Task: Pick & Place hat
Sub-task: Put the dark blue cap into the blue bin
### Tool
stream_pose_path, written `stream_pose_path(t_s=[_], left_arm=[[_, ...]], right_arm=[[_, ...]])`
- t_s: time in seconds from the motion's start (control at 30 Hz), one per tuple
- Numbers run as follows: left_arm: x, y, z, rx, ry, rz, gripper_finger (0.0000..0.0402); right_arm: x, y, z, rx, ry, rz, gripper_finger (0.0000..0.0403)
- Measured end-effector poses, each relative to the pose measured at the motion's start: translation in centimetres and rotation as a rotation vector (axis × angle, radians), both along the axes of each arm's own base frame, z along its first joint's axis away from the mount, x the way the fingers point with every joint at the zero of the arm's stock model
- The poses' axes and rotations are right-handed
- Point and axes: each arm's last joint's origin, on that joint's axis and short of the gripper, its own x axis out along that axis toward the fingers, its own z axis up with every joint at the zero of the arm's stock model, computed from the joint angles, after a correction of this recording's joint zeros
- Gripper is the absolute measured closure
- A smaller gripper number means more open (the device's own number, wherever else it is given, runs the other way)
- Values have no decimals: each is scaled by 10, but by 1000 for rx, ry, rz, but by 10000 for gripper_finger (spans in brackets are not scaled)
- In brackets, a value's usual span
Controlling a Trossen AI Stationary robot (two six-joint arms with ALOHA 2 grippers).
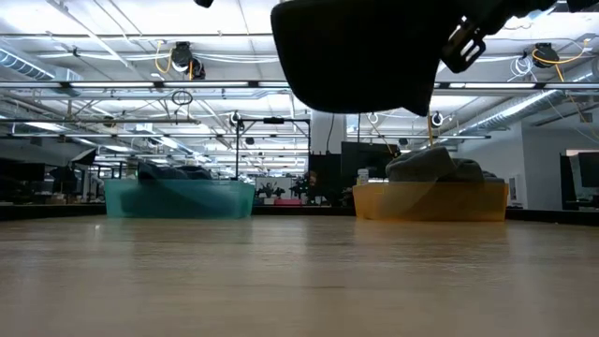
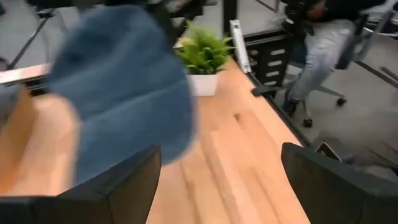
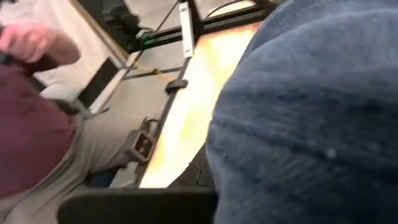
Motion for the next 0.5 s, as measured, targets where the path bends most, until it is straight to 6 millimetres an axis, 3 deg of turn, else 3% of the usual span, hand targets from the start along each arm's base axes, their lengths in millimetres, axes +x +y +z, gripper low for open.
stream_pose_path(t_s=[0.23,0.5], left_arm=[[-7,28,14,-48,-4,75,62],[0,60,13,-246,68,-52,62]], right_arm=[[7,8,-7,43,7,121,403],[40,26,3,-21,-77,288,403]])
